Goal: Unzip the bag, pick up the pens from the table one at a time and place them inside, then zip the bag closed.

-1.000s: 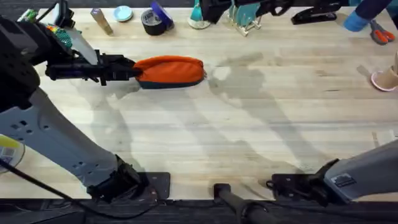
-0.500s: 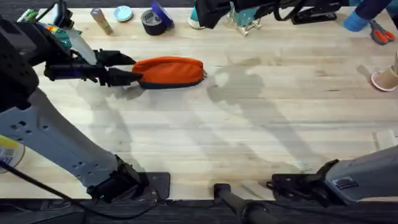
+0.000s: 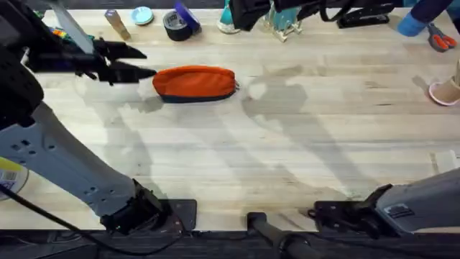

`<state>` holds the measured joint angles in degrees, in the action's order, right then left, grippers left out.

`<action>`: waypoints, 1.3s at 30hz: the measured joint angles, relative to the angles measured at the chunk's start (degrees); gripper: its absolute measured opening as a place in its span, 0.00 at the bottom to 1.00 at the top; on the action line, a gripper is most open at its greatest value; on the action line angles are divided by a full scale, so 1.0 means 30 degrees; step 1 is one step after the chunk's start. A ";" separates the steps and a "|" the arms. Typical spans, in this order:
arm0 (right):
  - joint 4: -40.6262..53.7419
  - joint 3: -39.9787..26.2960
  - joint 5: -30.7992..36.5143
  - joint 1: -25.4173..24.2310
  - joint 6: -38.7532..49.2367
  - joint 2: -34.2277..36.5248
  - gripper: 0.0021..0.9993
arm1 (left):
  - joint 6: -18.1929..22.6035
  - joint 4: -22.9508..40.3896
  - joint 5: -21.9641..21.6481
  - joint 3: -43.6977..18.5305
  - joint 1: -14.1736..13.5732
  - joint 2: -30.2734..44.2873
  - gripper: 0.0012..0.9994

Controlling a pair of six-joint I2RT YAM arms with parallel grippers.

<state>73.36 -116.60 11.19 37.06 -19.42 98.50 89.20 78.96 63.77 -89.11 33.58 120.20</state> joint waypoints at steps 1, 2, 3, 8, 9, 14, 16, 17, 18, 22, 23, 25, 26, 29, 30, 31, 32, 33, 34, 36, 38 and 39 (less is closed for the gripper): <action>-0.0007 0.0000 0.0005 -0.0068 0.0000 0.0007 1.00 | -0.0088 0.0629 -0.0049 -0.0614 0.0000 0.0000 1.00; -0.0007 0.0000 -0.0003 -0.0145 0.0000 0.0007 1.00 | -0.0136 0.1142 -0.0126 -0.1163 0.0000 0.0000 1.00; -0.0010 0.0000 0.0005 -0.0212 0.0000 0.0007 1.00 | -0.0161 0.1613 -0.0210 -0.1711 0.0000 0.0000 1.00; -0.0051 0.0000 0.0002 -0.0551 0.0000 0.0005 1.00 | -0.0379 0.2707 -0.0681 -0.2948 -0.0022 -0.0375 1.00; -0.0080 0.0000 0.0005 -0.0619 0.0000 0.0000 1.00 | -0.0481 0.2731 -0.0835 -0.2948 -0.0044 -0.0617 1.00; -0.0226 0.0000 0.0005 -0.0848 0.0288 0.0000 1.00 | -0.1441 0.2530 -0.1856 -0.2956 -0.0313 -0.2842 1.00; -0.0271 0.0000 0.0005 -0.0910 0.0528 0.0007 1.00 | -0.1788 0.2527 -0.2246 -0.2963 -0.0506 -0.3797 1.00; -0.0311 0.0000 0.0007 -0.0917 0.0640 0.0007 1.00 | -0.2015 0.2531 -0.2478 -0.2963 -0.0636 -0.4311 1.00; -0.0328 0.0000 0.0005 -0.0917 0.0749 0.0002 1.00 | -0.2275 0.2475 -0.2720 -0.2963 -0.0765 -0.4718 1.00; -0.0364 0.0000 0.0005 -0.0917 0.1321 0.0007 1.00 | -0.3710 0.2151 -0.3863 -0.2999 -0.1394 -0.5840 1.00; -0.0372 0.0000 0.0005 -0.0917 0.1446 0.0000 1.00 | -0.4052 0.2101 -0.4157 -0.2999 -0.1546 -0.5964 1.00; -0.0369 0.0000 0.0005 -0.0917 0.1572 0.0002 1.00 | -0.4804 0.1911 -0.4852 -0.2999 -0.1905 -0.6123 1.00; -0.0364 0.0000 0.0005 -0.0917 0.1610 0.0007 1.00 | -0.5179 0.1749 -0.5191 -0.2999 -0.2067 -0.6199 1.00; -0.0370 0.0000 0.0005 -0.0917 0.1654 0.0006 1.00 | -0.6284 0.1592 -0.6115 -0.2999 -0.2468 -0.6544 1.00; -0.0371 0.0000 0.0005 -0.0917 0.1661 0.0007 1.00 | -0.6607 0.1587 -0.6381 -0.2992 -0.2539 -0.6740 1.00; -0.0372 0.0000 0.0005 -0.0917 0.1664 0.0000 1.00 | -0.6971 0.1587 -0.6684 -0.2997 -0.2597 -0.6978 1.00; -0.0372 0.0000 0.0005 -0.0917 0.1698 0.0005 1.00 | -0.7328 0.1587 -0.6947 -0.2992 -0.2623 -0.7230 1.00; -0.0372 0.0000 0.0005 -0.0917 0.1712 0.0007 1.00 | -0.7660 0.1580 -0.7210 -0.2985 -0.2652 -0.7494 1.00; -0.0372 0.0000 0.0005 -0.0917 0.1719 0.0005 1.00 | -0.8037 0.1575 -0.7429 -0.2939 -0.2652 -0.7833 1.00; -0.0372 0.0000 0.0005 -0.0917 0.1727 0.0000 1.00 | -0.8593 0.1536 -0.7738 -0.2695 -0.2652 -0.8520 1.00; -0.0372 0.0000 0.0005 -0.0917 0.1781 0.0000 1.00 | -0.9157 0.1048 -0.8052 -0.2139 -0.2652 -0.9368 1.00; -0.0378 0.0000 0.0005 -0.0917 0.1792 0.0007 1.00 | -0.9590 0.0528 -0.8308 -0.1678 -0.2652 -0.9931 1.00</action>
<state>72.23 -116.60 11.20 34.30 -14.04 98.52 60.43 80.55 38.85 -94.14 25.63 90.41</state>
